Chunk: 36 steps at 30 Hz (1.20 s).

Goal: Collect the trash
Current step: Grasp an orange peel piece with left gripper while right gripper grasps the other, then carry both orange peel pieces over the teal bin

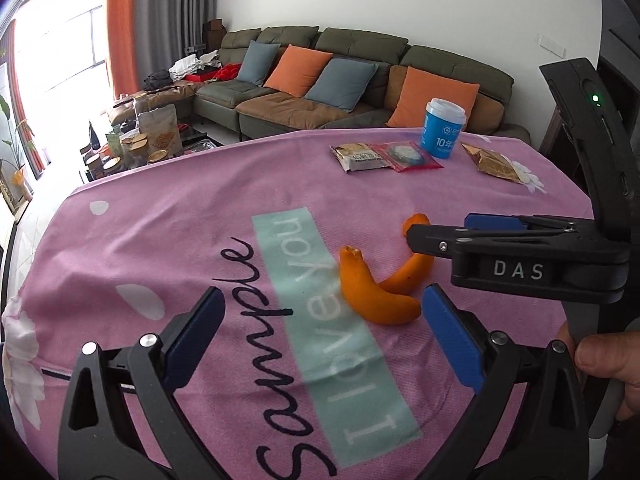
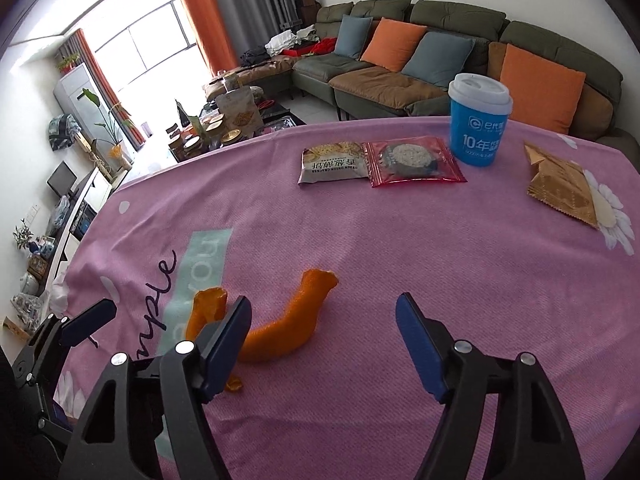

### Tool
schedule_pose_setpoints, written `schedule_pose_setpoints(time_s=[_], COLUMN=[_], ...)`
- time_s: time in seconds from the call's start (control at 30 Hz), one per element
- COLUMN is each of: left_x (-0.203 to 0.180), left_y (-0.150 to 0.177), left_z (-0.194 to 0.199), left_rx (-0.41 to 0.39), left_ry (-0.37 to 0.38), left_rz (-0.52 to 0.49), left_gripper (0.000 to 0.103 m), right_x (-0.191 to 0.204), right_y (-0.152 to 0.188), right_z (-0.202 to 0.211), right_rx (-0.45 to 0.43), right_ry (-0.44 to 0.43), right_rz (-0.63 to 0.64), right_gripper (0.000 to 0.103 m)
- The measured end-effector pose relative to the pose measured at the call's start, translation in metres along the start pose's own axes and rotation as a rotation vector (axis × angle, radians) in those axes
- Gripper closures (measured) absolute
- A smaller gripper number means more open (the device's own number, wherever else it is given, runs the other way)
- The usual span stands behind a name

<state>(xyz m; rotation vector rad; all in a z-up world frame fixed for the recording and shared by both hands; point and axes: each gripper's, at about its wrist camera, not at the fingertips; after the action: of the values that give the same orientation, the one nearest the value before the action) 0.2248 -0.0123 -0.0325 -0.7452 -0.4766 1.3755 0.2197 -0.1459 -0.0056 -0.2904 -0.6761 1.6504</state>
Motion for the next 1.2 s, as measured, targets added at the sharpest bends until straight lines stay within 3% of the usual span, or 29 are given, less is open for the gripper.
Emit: schedule_pose_setpoints(time_s=[0.07,0.13,0.17,0.23,0.33,0.4,0.53,0.9,1.2], left_x=[-0.001,-0.002,-0.004,-0.006,-0.009,-0.011,-0.013,0.000,0.051], left_y=[-0.004,-0.007,-0.009,-0.011,-0.012,-0.011,-0.010,-0.007,-0.008], left_z=[-0.007,-0.014,-0.017,-0.024,-0.033,-0.035,-0.041,-0.022,0.066], left_rx=[0.010,0.022,0.029,0.042,0.071,0.079,0.105,0.069,-0.109], left_ry=[0.017,0.030,0.039,0.044,0.062,0.081,0.108,0.142,0.021], left_rz=[0.002,0.008,0.006,0.005,0.011,0.000,0.007,0.058,0.106], left_gripper=[0.006,0.013,0.021,0.026,0.041,0.063,0.083,0.089,0.089], right_x=[-0.001,-0.002,-0.002,-0.001,0.001,0.003,0.005,0.007,0.060], right_y=[-0.002,-0.004,-0.004,-0.004,-0.005,-0.005,-0.002,0.001,-0.010], right_z=[-0.006,-0.011,-0.014,-0.016,-0.018,-0.018,-0.017,0.004,0.045], right_rx=[0.017,0.032,0.040,0.043,0.047,0.048,0.044,-0.013,-0.101], right_ry=[-0.011,-0.019,-0.033,-0.041,-0.067,-0.081,-0.113,-0.136,-0.202], right_rz=[-0.005,-0.007,-0.009,-0.007,-0.002,0.006,0.004,-0.006,0.095], right_gripper=[0.042,0.050,0.053,0.056,0.065,0.071,0.085,0.092,0.092])
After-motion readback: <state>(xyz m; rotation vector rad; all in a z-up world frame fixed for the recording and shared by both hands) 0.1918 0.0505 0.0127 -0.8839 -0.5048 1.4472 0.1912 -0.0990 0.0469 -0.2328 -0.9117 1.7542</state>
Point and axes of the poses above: each gripper's, at about its wrist camera, not at the fingertips, and z roughly against the way its jaws point, x to its left, y to its underside, and after that the axes turned 3 degrees about z, right-handed
